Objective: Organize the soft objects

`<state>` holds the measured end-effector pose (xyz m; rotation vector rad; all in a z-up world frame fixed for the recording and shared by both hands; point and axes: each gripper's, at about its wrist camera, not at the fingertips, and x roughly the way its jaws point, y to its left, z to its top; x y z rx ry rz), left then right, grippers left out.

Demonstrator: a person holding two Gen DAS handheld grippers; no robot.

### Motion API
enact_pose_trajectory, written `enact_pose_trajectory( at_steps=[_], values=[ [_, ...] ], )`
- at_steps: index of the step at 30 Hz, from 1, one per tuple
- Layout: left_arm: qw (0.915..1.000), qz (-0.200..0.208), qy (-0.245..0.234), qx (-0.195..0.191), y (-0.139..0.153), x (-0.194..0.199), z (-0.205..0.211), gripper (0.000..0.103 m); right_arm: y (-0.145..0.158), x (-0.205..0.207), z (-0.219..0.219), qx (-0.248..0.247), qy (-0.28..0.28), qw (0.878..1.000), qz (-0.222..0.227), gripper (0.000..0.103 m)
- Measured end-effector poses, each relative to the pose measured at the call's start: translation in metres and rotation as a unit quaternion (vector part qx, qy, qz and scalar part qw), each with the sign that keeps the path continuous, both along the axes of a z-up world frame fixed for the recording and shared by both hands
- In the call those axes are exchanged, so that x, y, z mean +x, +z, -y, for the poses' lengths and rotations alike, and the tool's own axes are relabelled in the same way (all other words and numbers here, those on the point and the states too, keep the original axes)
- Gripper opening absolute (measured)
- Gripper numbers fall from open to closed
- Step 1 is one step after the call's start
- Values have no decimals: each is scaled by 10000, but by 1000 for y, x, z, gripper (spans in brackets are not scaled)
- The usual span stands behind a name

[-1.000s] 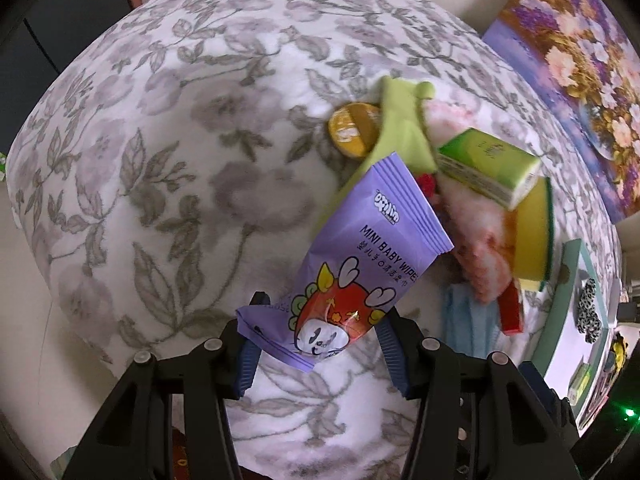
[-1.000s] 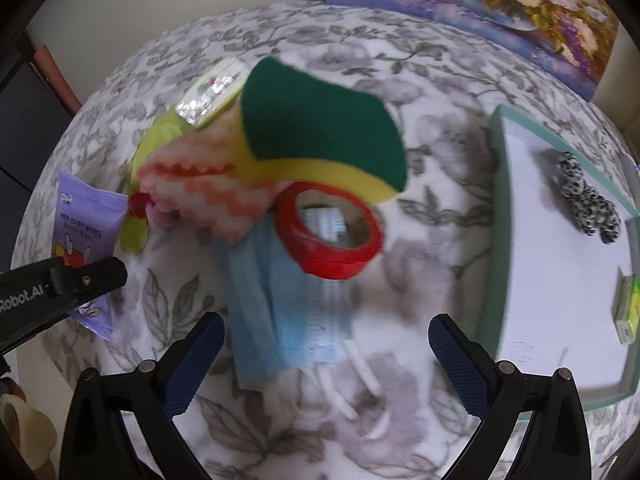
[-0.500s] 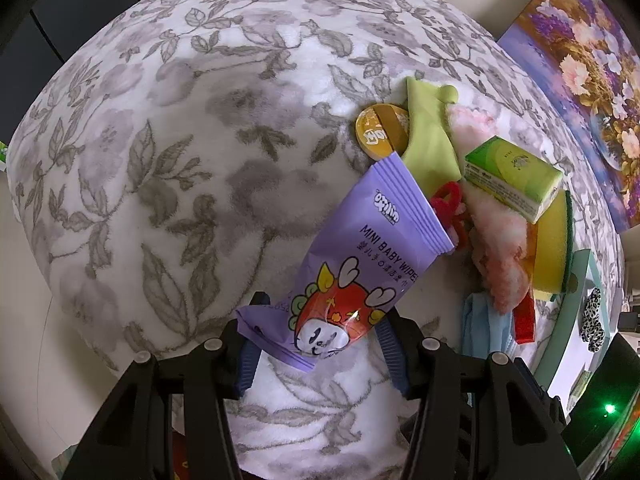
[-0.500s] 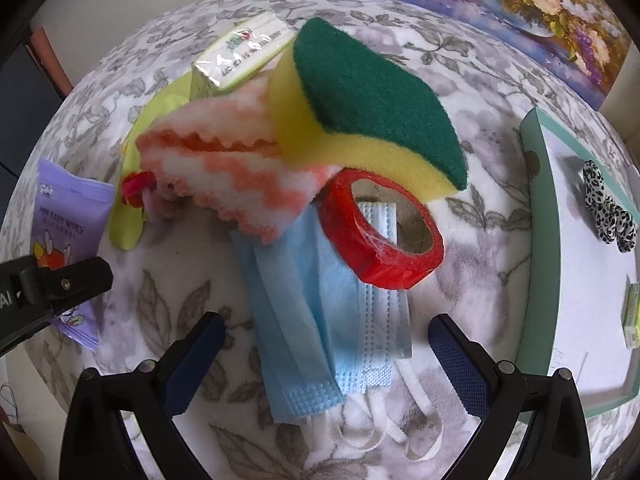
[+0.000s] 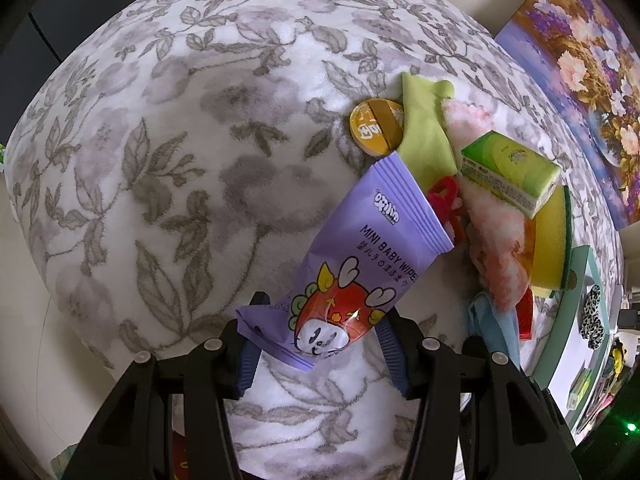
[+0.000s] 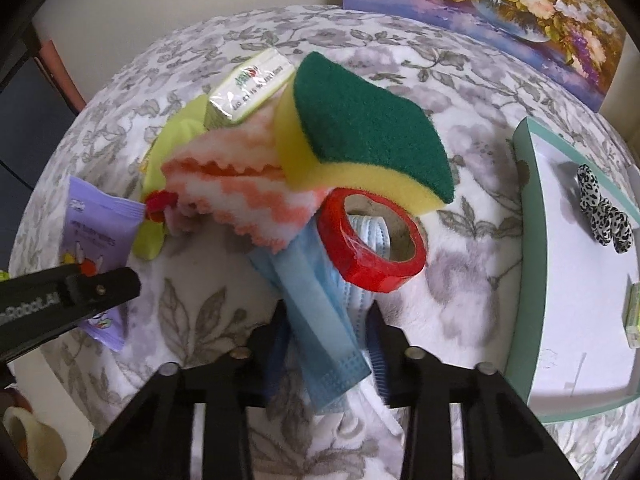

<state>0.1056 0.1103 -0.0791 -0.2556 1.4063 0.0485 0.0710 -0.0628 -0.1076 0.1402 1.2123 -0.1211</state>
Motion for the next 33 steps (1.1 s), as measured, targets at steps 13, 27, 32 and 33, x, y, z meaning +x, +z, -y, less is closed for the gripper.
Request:
enact_pose_trajectory(
  at_steps=[13,27,32,33],
  values=[
    [9998,189,3,-18,11,-6,19,55,32,-40,25,841,119,9963,132,20],
    [9977,670,-94,-60,45,-15,36,55,80,-64,43,907,169,9930,736,20],
    [9957,914,-166,-41,63,-18,52,55,93,-67,63,913,-45,9915,928,20],
    [9951,955,-245,-37,66,-19,61,55,93,-67,68,901,-102,9914,942,20]
  ],
)
